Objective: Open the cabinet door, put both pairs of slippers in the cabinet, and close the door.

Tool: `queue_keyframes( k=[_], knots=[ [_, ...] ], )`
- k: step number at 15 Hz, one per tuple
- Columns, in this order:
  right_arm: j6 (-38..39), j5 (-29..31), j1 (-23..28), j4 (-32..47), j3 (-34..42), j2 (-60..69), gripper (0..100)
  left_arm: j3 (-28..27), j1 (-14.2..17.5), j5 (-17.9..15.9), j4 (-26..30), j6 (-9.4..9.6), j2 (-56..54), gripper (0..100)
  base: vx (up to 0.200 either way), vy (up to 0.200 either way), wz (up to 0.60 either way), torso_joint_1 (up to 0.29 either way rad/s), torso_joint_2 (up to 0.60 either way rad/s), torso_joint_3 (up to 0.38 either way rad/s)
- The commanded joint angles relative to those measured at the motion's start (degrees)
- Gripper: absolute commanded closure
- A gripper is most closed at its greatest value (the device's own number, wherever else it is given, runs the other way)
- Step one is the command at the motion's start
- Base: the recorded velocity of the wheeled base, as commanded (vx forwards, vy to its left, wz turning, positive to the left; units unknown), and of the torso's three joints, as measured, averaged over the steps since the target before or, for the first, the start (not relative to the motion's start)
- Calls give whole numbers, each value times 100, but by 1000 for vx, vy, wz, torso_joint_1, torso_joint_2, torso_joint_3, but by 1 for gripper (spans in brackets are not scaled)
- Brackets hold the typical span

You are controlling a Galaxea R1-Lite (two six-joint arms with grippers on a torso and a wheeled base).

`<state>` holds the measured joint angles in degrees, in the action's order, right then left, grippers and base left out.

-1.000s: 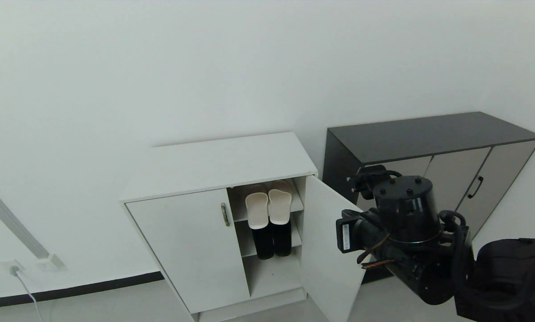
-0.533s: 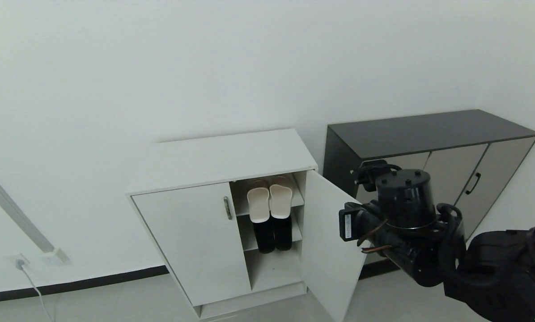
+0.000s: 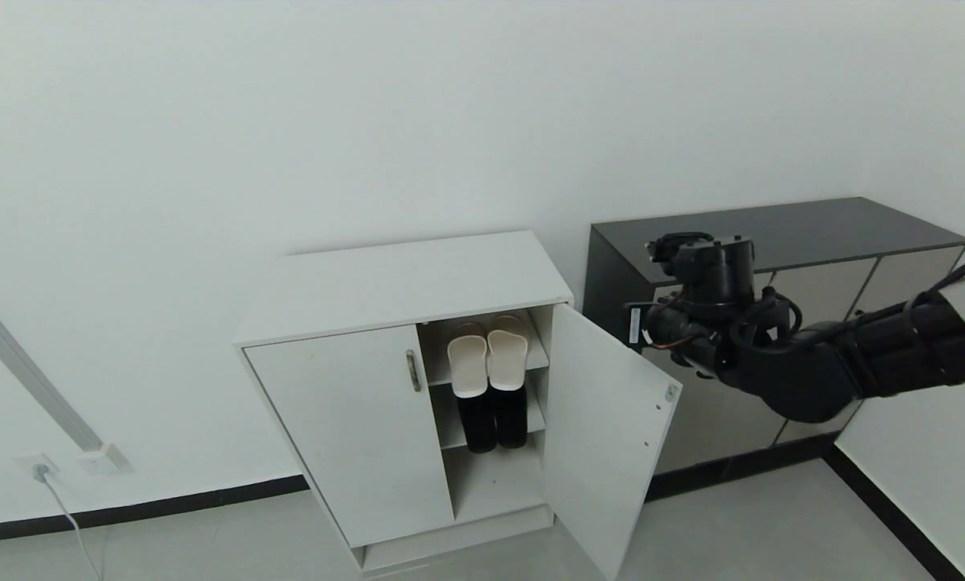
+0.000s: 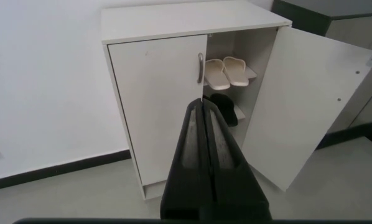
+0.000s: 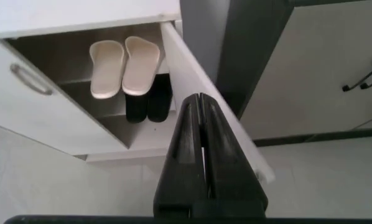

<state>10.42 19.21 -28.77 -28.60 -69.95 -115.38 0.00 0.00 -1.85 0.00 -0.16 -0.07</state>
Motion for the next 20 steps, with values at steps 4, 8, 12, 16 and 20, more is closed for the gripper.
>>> queue_keyframes(
  k=[4, 8, 12, 16, 20],
  knots=[
    [21, -339, 574, 214, -924, -1074, 100, 0, 0, 1, 0, -11, 7, 100, 0, 0, 0, 0, 0, 0],
    [12, -348, 768, 214, -1232, -1566, 100, 0, 0, 1, 0, -11, 7, 100, 0, 0, 0, 0, 0, 0],
    [12, -348, 838, 214, -1337, -1839, 100, 0, 0, 1, 0, -11, 7, 100, 0, 0, 0, 0, 0, 0],
    [48, -348, 759, 452, -1249, -1786, 100, 0, 0, 1, 0, -11, 7, 100, 0, 0, 0, 0, 0, 0],
    [118, -374, 267, 460, -713, -1302, 100, 0, 0, 1, 0, -11, 7, 100, 0, 0, 0, 0, 0, 0]
  ],
)
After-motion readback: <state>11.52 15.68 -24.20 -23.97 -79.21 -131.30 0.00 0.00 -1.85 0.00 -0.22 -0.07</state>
